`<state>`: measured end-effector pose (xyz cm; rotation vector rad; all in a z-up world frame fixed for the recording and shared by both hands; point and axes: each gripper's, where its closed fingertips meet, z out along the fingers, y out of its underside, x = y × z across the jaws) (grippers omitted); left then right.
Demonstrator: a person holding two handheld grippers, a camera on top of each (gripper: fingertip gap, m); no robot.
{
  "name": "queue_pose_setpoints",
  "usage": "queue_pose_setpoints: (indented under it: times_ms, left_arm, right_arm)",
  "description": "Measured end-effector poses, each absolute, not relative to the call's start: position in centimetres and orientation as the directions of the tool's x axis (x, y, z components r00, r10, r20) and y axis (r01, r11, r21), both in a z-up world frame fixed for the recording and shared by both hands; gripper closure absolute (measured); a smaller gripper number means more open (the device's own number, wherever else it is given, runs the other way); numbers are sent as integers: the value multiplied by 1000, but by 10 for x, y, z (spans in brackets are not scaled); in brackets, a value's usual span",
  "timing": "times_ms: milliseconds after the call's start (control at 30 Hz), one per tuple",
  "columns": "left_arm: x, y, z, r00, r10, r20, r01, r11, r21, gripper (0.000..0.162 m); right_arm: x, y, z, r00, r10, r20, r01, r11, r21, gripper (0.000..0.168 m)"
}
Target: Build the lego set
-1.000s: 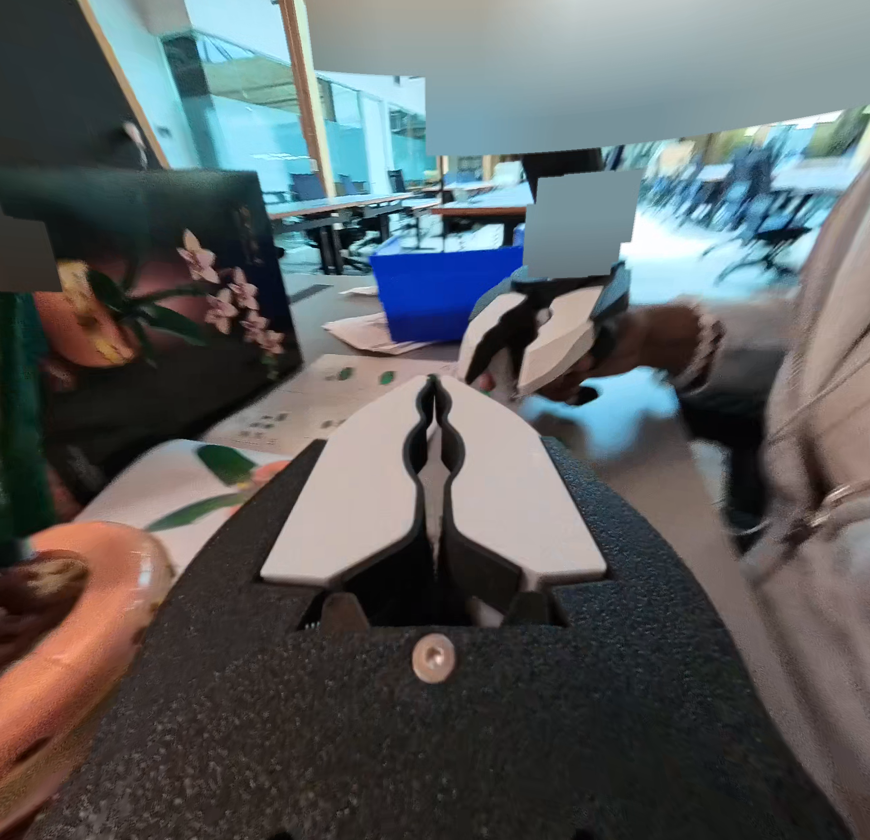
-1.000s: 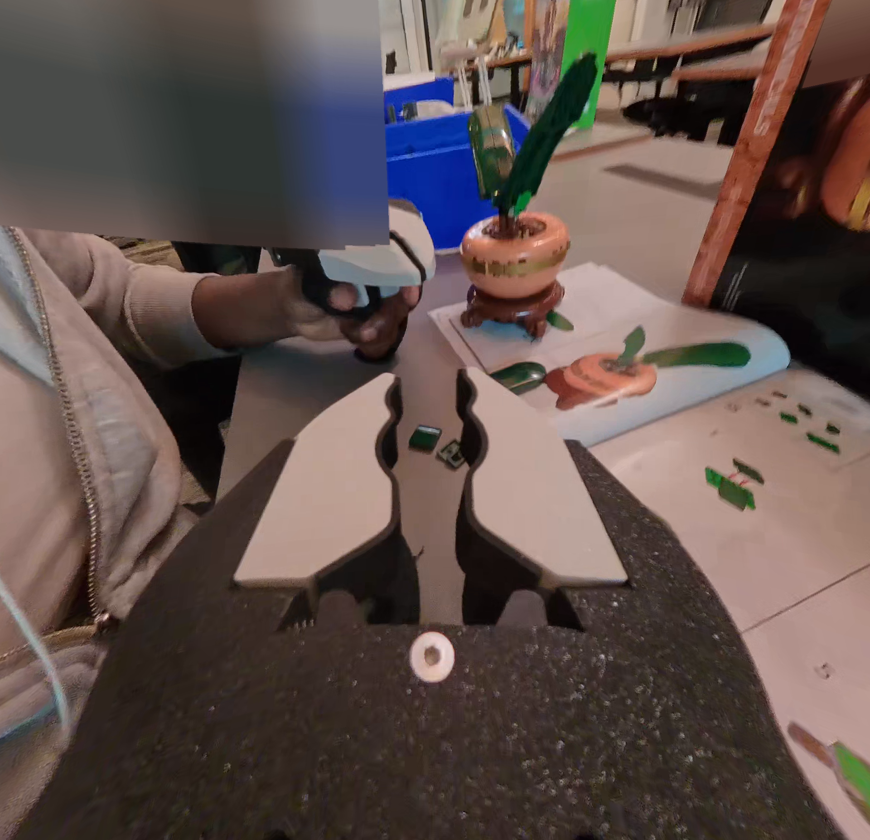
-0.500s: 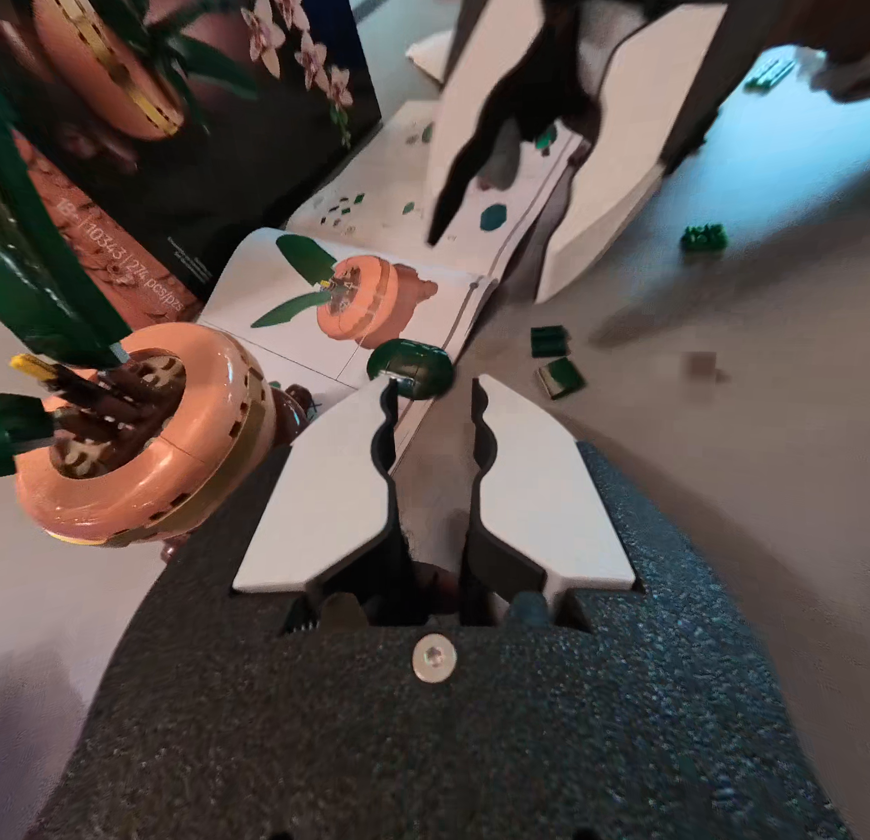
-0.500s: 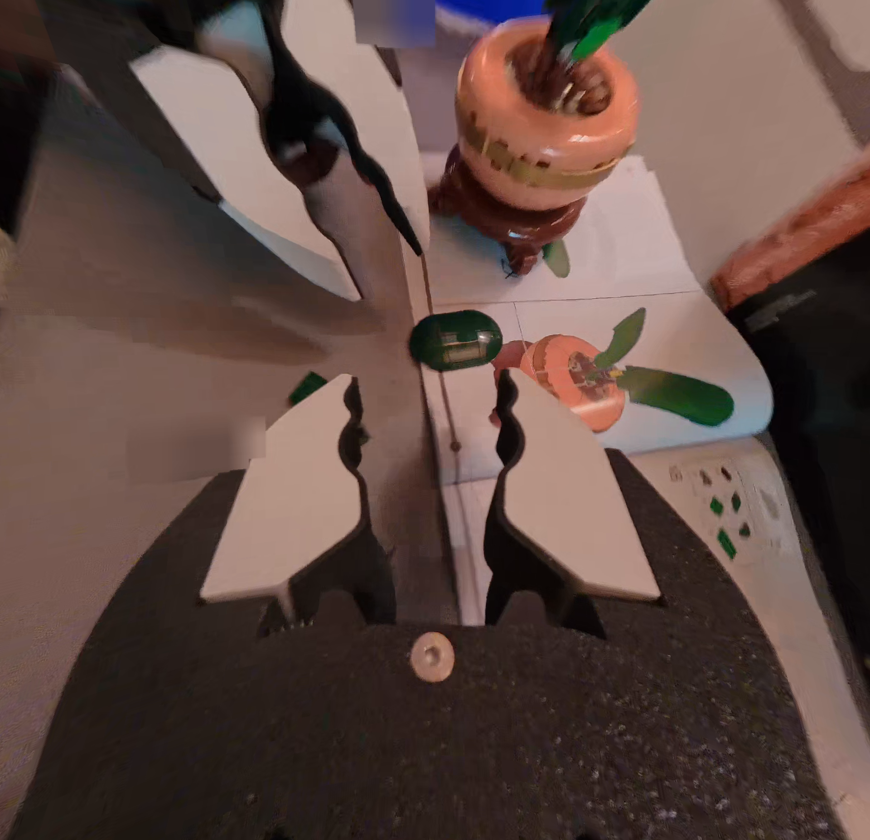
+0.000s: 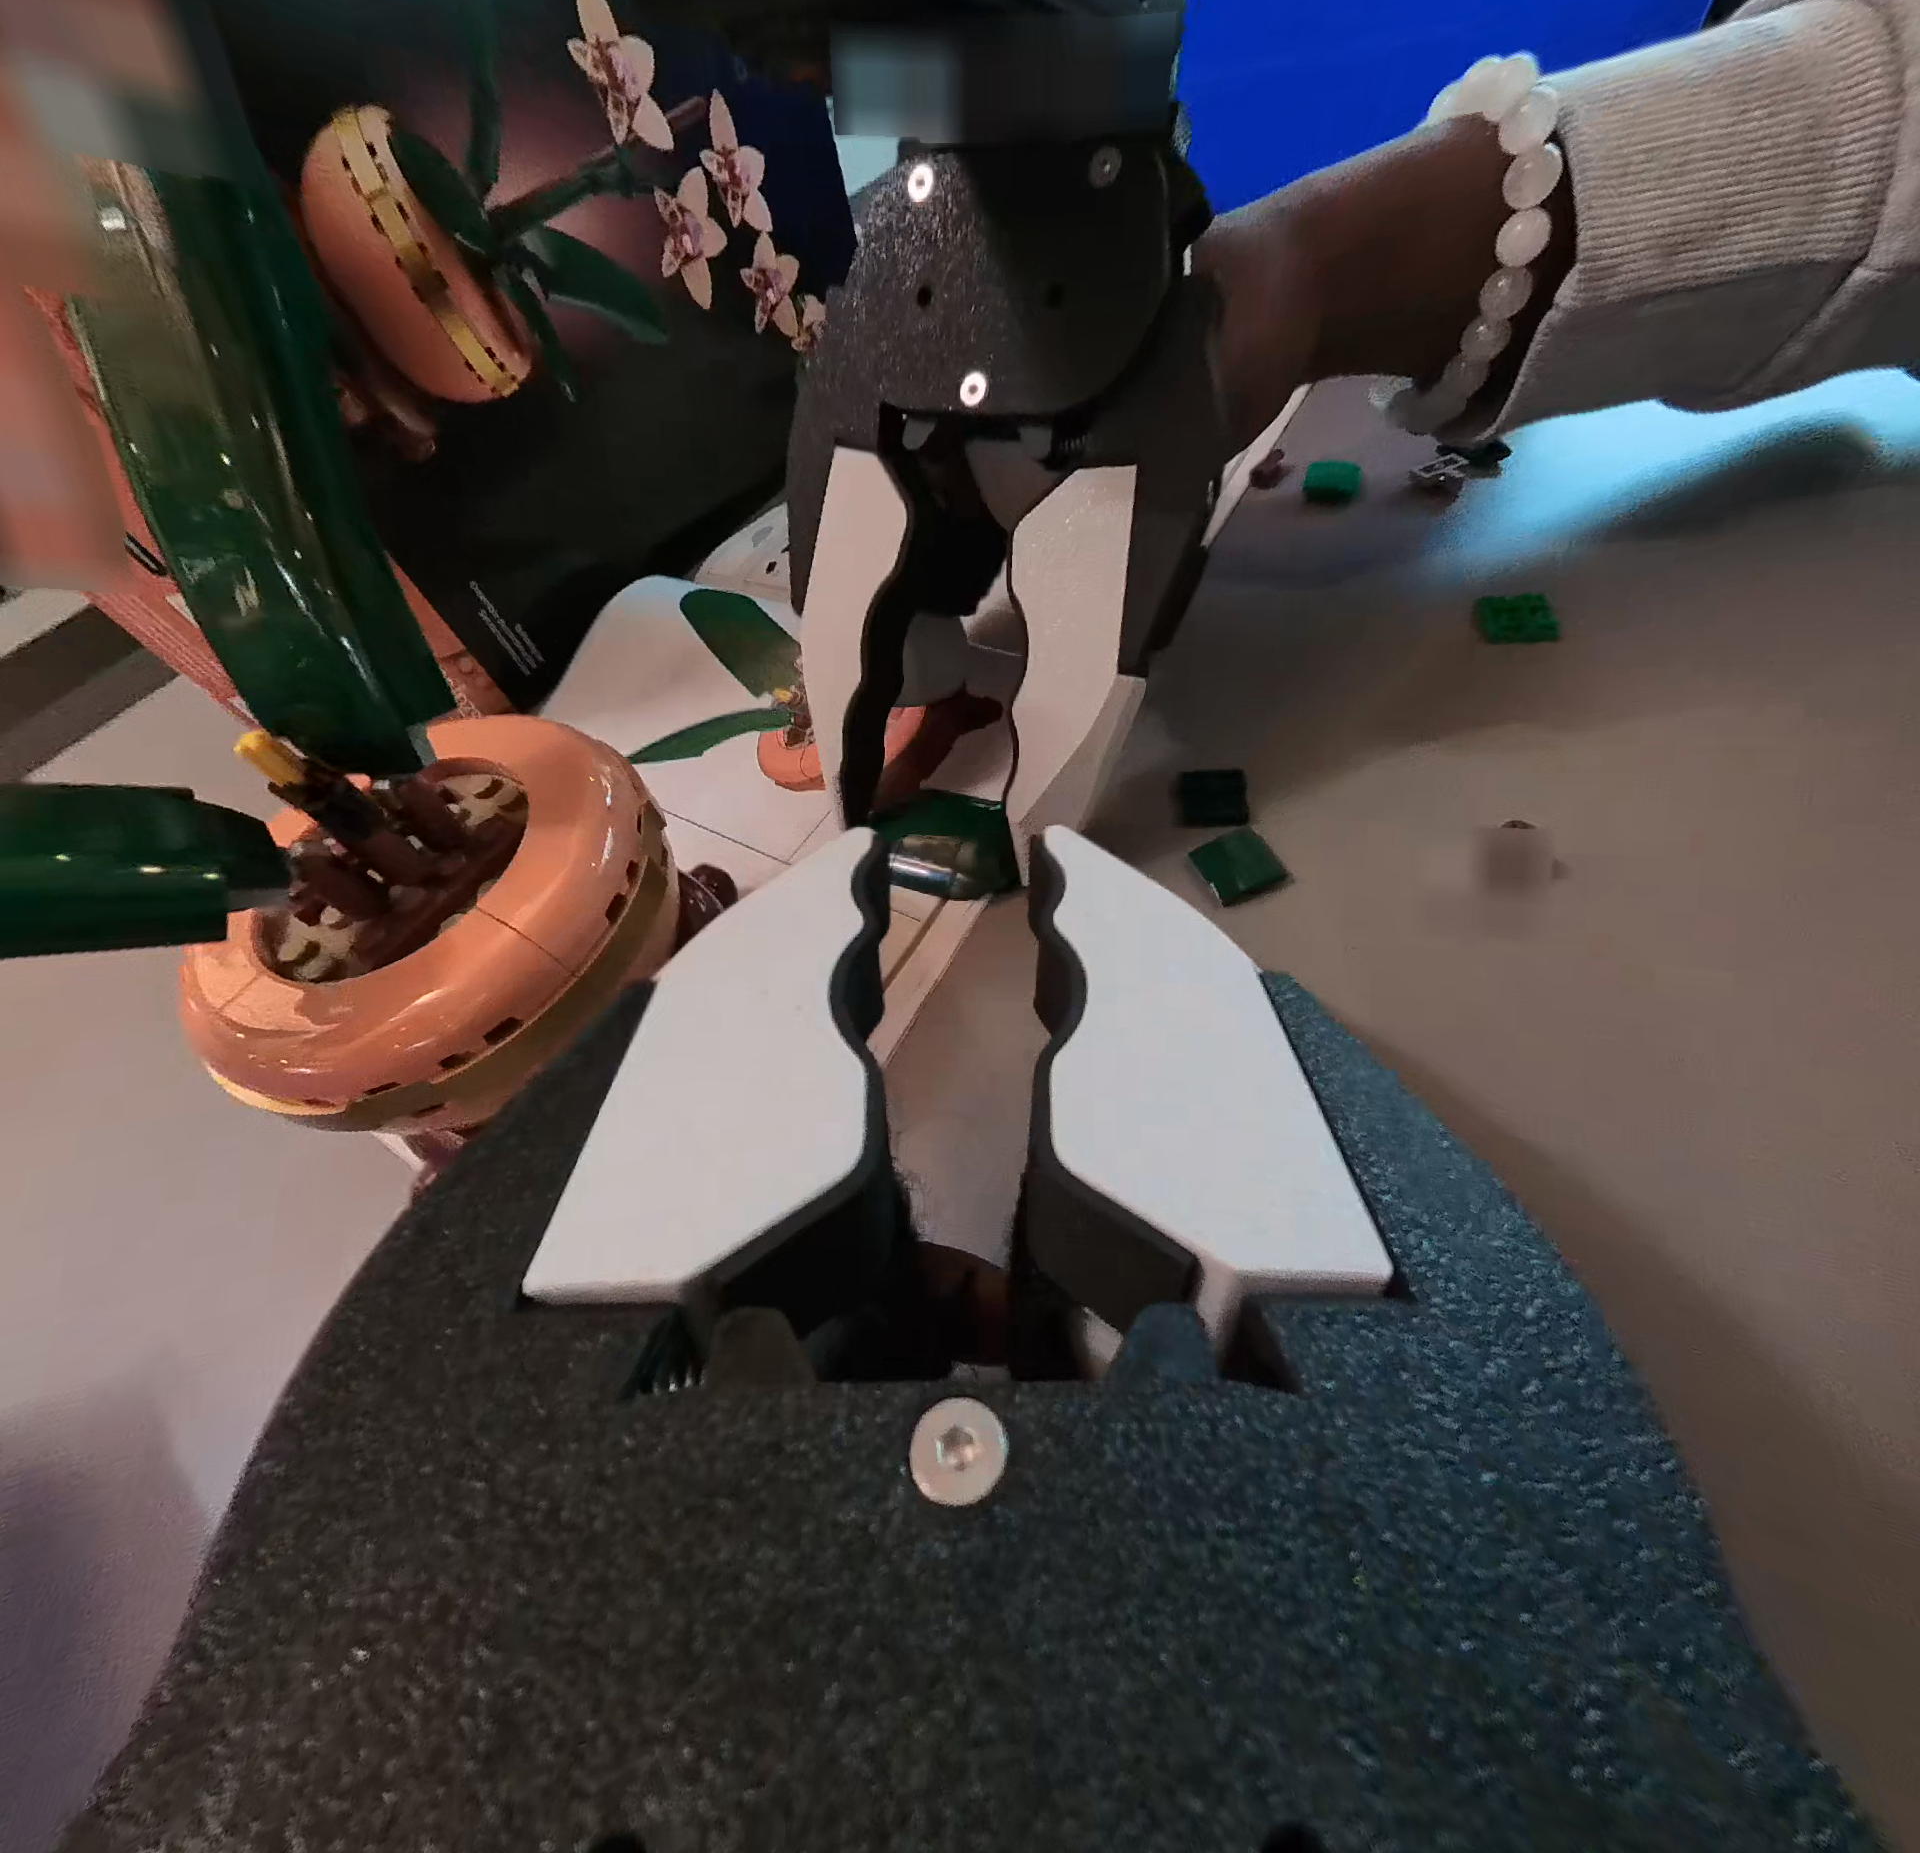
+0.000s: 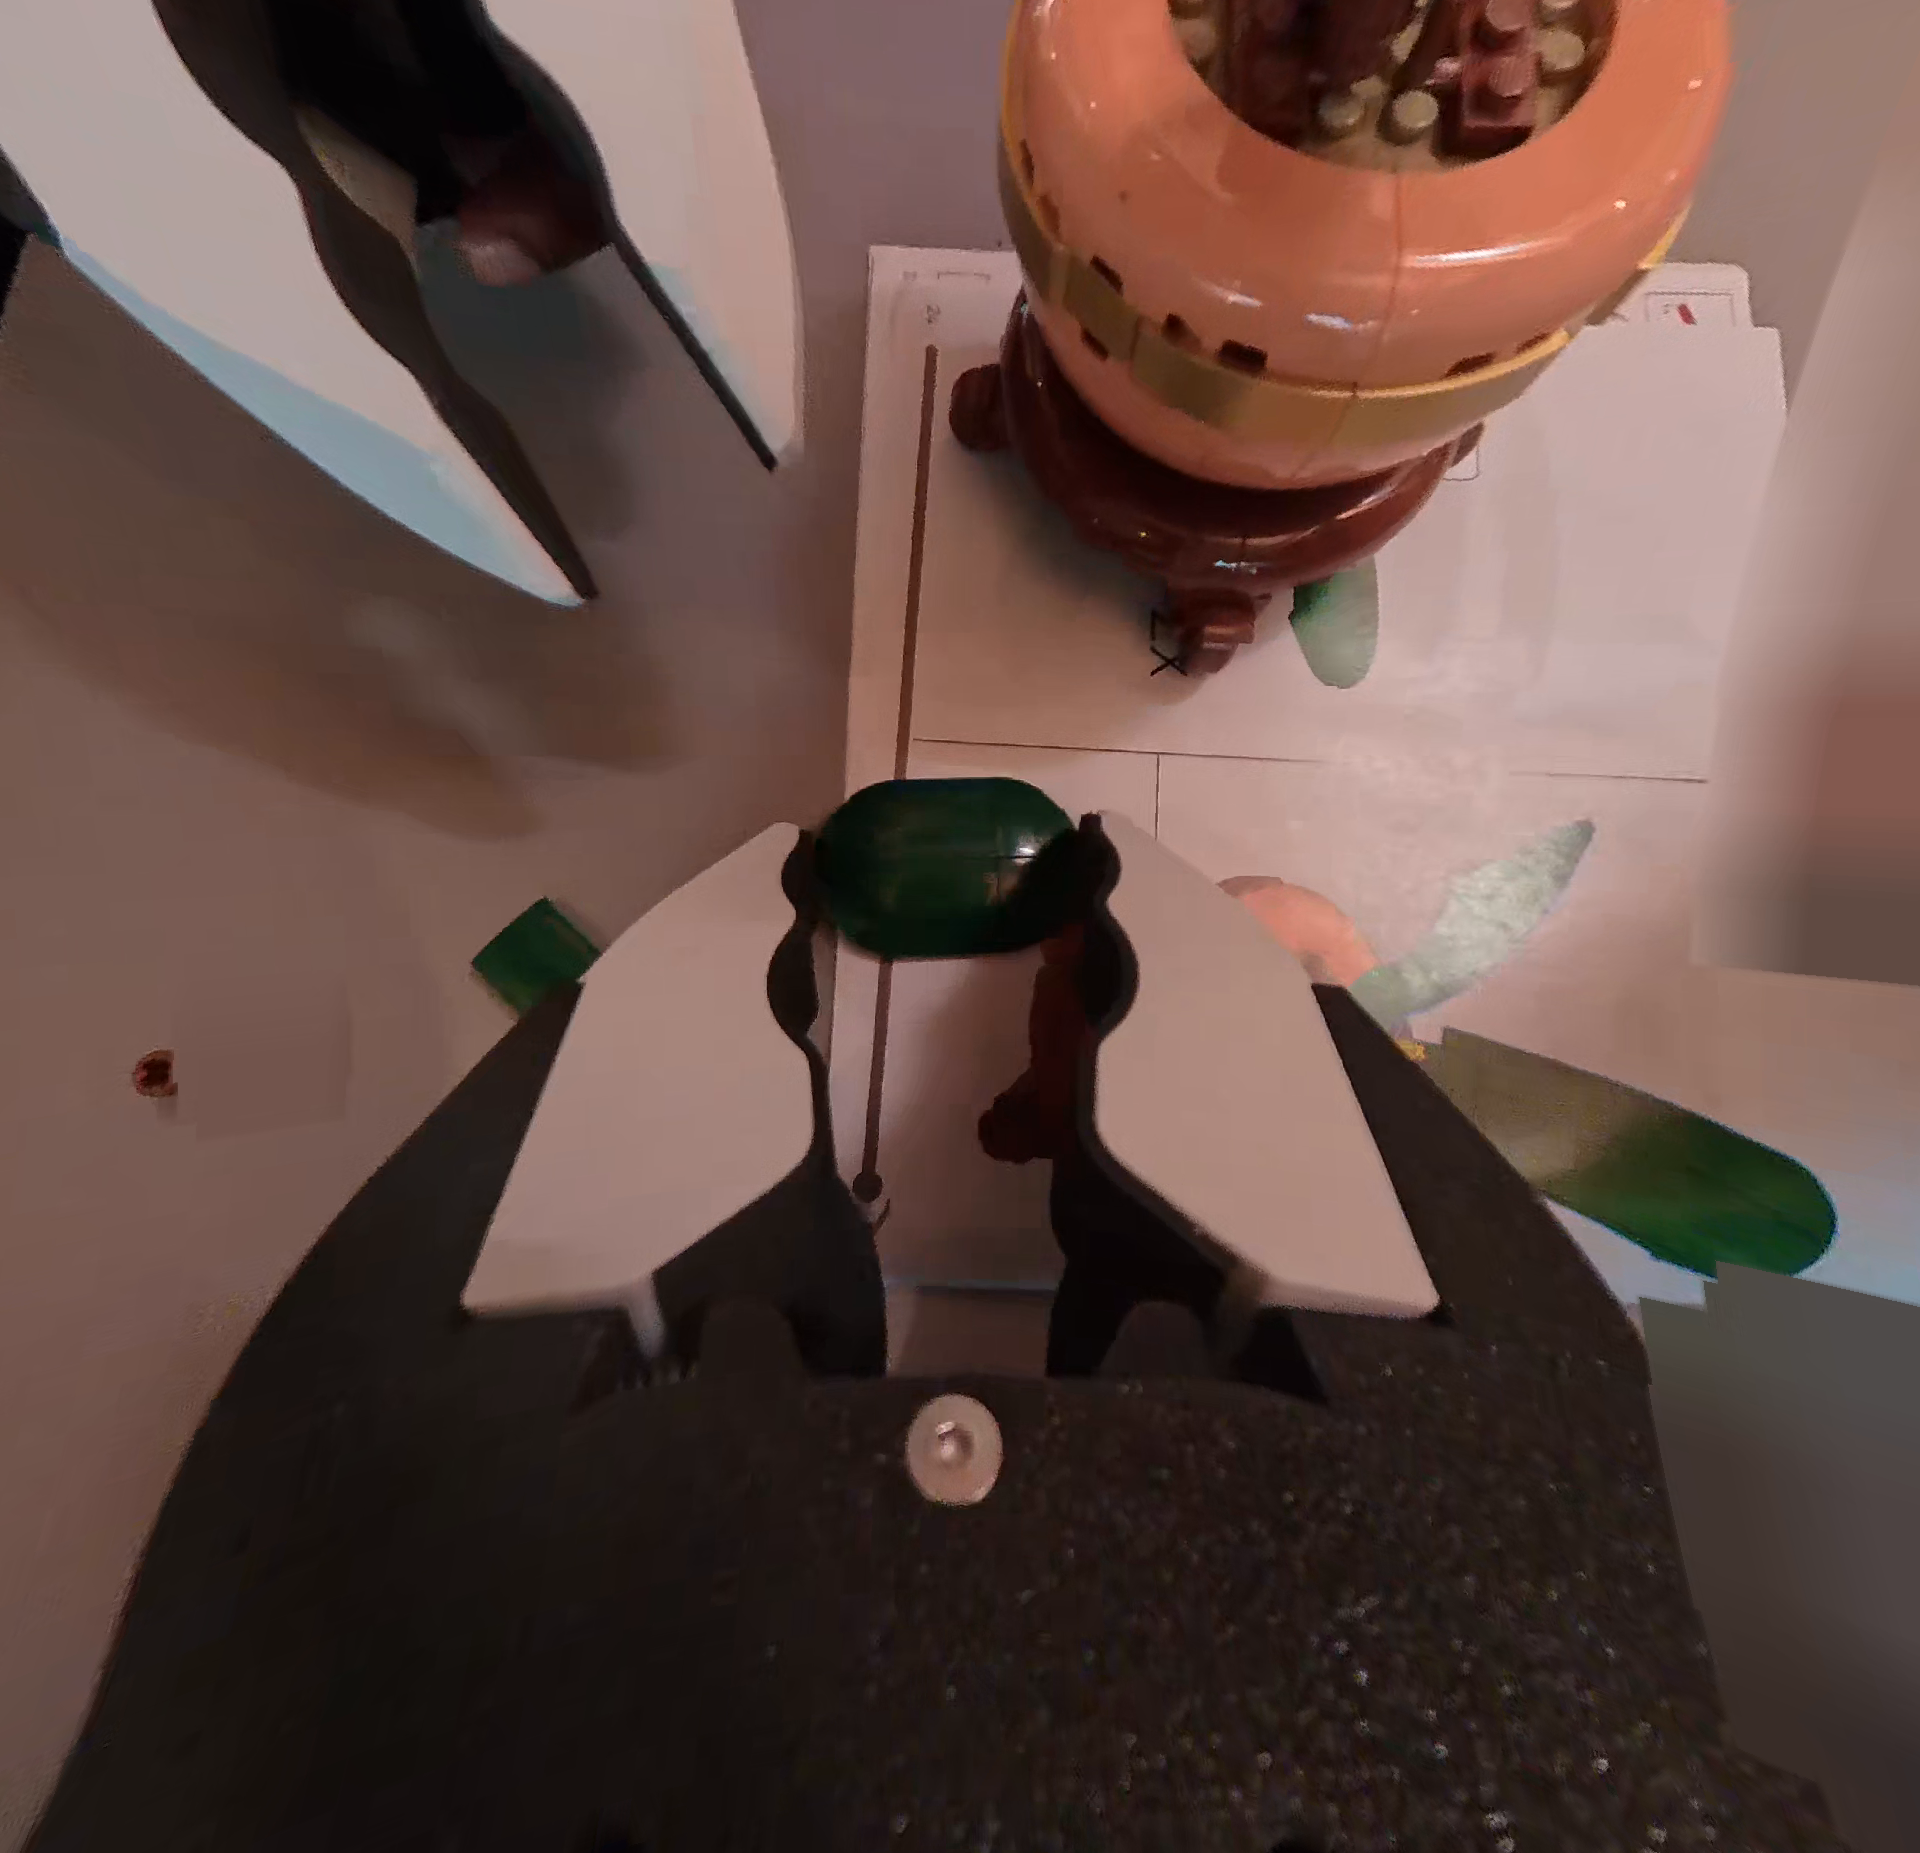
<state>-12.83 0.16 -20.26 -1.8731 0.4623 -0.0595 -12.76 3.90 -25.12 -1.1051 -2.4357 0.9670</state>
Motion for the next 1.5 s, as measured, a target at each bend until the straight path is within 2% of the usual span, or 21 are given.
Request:
queue_pose_setpoints:
  times_ms: [67,100,133,200,267,333,400,500,667,833,933,1100,1167,1233,1300,1400,1500]
  left_arm:
    - [-128,1,-199,906,-346,-243,-331,-221,-918,134]
    - [-126,1,-197,891,-352,-285,-364,-182,-913,133]
    - [-124,0,-194,870,-363,-334,-404,-136,-905,131]
    - [-118,-1,-190,815,-370,-446,-493,-38,-869,131]
    - [-119,1,-193,778,-360,-515,-562,-32,-827,130]
    - [-123,3,-206,734,-383,-561,-637,-99,-765,129]
    - [-128,5,-212,716,-367,-594,-671,-126,-731,130]
    - [-121,7,-212,738,-387,-553,-629,-97,-771,133]
    - [-122,7,-206,757,-377,-534,-601,-80,-795,134]
    - [-124,5,-202,769,-361,-528,-584,-59,-809,135]
    - [-125,4,-200,768,-350,-537,-586,-46,-809,136]
    - [-129,3,-200,752,-316,-579,-620,-40,-783,135]
    - [-131,3,-199,752,-299,-587,-624,-38,-780,134]
    - [-132,2,-194,758,-279,-590,-617,-12,-787,132]
    - [-125,-1,-183,740,-282,-611,-619,72,-782,129]
    - [-101,-14,-154,684,-323,-654,-604,252,-756,124]
    - [-84,-16,-146,644,-461,-611,-574,237,-784,123]
  right_arm:
    - [-125,36,-245,-646,760,-72,555,403,-728,122]
    - [-122,31,-236,-657,742,-133,546,346,-763,146]
    - [-120,25,-223,-659,720,-216,535,247,-808,150]
    - [-115,18,-194,-653,646,-395,532,20,-846,151]
    - [-111,25,-192,-622,635,-459,568,-38,-822,140]
    - [-108,35,-204,-607,702,-372,564,51,-824,131]
    - [-107,36,-211,-621,740,-258,534,160,-830,113]
    - [-112,40,-230,-681,730,-59,511,415,-752,95]
    - [-124,48,-236,-857,515,-5,402,664,-631,107]
    - [-131,47,-247,-911,407,-62,369,739,-563,104]
    - [-133,48,-253,-919,393,-4,329,763,-557,120]
    - [-129,46,-253,-899,438,-23,354,694,-627,121]
    - [-126,41,-246,-881,466,-81,384,606,-696,121]
    - [-123,29,-222,-860,469,-200,419,425,-803,121]
    - [-110,14,-188,-837,366,-408,493,177,-852,121]
    - [-93,5,-157,-743,130,-656,655,-54,-753,121]
    - [-77,-4,-156,-732,67,-678,678,-26,-735,121]
